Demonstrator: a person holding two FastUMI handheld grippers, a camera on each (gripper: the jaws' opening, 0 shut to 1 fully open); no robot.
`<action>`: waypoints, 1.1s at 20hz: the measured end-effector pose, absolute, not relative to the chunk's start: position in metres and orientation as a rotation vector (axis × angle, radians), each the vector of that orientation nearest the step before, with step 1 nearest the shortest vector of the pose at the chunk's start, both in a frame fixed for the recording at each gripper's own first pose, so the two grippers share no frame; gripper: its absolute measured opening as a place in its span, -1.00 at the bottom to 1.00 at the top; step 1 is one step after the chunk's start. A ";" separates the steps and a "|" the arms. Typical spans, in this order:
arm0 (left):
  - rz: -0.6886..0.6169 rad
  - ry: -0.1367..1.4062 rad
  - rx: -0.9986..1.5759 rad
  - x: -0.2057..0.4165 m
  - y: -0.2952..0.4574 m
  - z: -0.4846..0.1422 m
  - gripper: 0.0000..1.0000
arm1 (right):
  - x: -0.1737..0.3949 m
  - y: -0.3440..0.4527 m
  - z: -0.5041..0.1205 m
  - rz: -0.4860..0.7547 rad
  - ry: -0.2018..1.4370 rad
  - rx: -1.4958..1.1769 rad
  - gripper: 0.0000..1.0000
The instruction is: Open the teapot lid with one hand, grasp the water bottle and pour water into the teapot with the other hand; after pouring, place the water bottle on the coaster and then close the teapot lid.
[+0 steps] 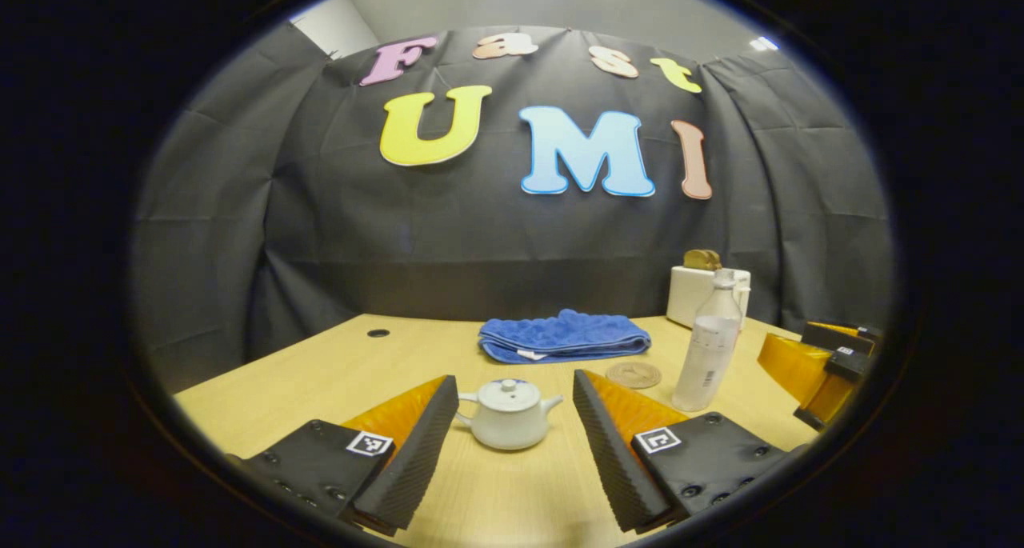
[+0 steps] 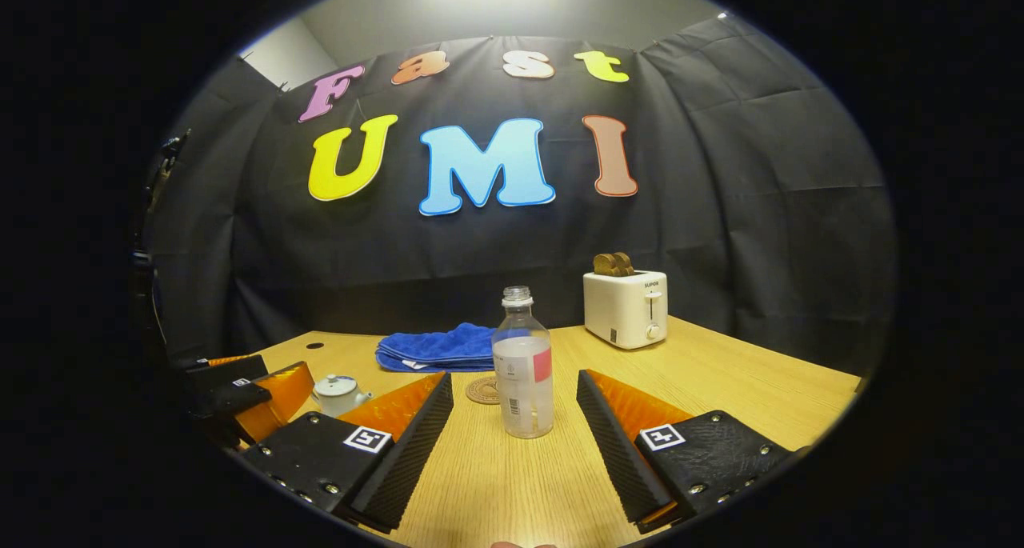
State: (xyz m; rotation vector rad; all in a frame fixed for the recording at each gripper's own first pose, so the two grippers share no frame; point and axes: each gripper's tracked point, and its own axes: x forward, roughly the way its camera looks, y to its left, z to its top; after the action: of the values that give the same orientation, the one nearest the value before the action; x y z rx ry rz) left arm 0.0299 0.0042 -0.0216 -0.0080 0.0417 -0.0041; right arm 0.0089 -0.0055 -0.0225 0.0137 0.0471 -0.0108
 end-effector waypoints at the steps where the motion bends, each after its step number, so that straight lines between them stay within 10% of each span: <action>1: -0.006 0.042 -0.009 0.037 0.004 -0.021 0.92 | 0.010 -0.006 -0.024 -0.012 0.050 0.012 0.94; 22: -0.020 0.143 0.017 0.122 0.012 -0.066 0.63 | 0.025 -0.042 -0.046 -0.104 0.106 0.026 0.94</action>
State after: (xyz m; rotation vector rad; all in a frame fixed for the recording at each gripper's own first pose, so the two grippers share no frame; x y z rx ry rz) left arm 0.1216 0.0118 -0.0659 0.0168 0.1433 -0.0197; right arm 0.0250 -0.0420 -0.0460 0.0255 0.1062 -0.1042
